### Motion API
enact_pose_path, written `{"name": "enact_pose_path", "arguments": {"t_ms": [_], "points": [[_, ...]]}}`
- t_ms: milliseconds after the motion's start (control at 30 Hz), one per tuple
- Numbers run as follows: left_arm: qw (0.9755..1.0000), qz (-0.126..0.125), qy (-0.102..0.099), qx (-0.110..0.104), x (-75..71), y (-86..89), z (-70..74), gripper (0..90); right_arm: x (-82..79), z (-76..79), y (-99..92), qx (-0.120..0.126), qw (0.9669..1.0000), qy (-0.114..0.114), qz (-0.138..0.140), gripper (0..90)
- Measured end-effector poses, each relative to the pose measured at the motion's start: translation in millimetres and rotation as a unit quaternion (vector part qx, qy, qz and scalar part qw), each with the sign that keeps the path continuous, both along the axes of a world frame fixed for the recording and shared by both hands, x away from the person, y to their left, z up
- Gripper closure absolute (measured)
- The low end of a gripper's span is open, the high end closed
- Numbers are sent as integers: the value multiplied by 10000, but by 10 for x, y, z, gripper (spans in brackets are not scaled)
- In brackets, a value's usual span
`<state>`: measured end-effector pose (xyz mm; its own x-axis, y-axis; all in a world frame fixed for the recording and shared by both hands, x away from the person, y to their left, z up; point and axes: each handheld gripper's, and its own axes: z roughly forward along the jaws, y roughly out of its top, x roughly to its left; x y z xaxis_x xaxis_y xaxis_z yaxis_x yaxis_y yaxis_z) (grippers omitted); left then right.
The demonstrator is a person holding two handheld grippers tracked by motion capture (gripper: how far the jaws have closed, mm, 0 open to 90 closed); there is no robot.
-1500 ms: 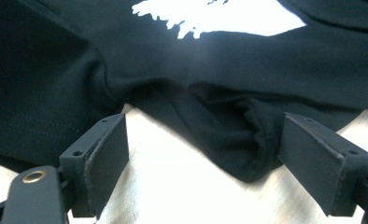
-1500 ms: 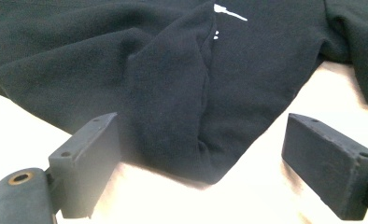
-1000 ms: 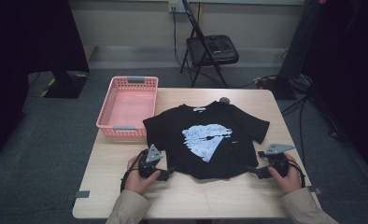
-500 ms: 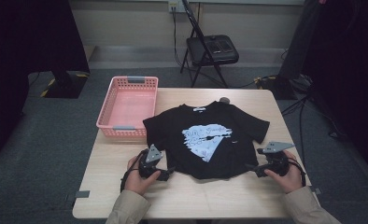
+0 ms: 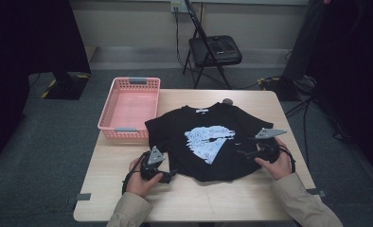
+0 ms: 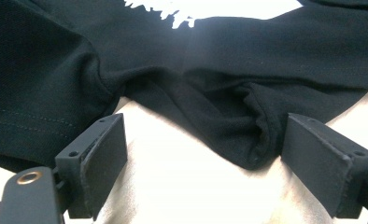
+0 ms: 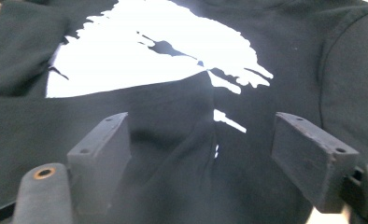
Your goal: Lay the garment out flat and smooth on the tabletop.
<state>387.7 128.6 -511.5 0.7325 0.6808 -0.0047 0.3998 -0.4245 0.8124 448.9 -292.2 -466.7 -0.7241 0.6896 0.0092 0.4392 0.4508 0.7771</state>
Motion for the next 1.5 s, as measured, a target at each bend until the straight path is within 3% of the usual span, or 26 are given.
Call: {"name": "enact_pose_path", "arguments": {"t_ms": [267,400,667,900,1067,1500], "points": [[10000,-7,2,1,1,1,0,143,230,-45,158,4,10000,0,-24,361],[10000,-15,5,-7,2,1,-1,142,315,-56,240,-109,9999,13,8,428],[10000,-17,5,-9,2,1,-1,141,427,-163,348,-259,9996,93,28,632],[10000,-37,0,0,6,3,0,141,460,-207,458,-348,9992,158,133,730],[10000,-37,0,-1,6,3,-1,141,461,-219,442,-188,9995,249,78,836],[10000,-42,0,-7,9,2,-1,141,338,-148,345,81,9994,231,227,866]]}}
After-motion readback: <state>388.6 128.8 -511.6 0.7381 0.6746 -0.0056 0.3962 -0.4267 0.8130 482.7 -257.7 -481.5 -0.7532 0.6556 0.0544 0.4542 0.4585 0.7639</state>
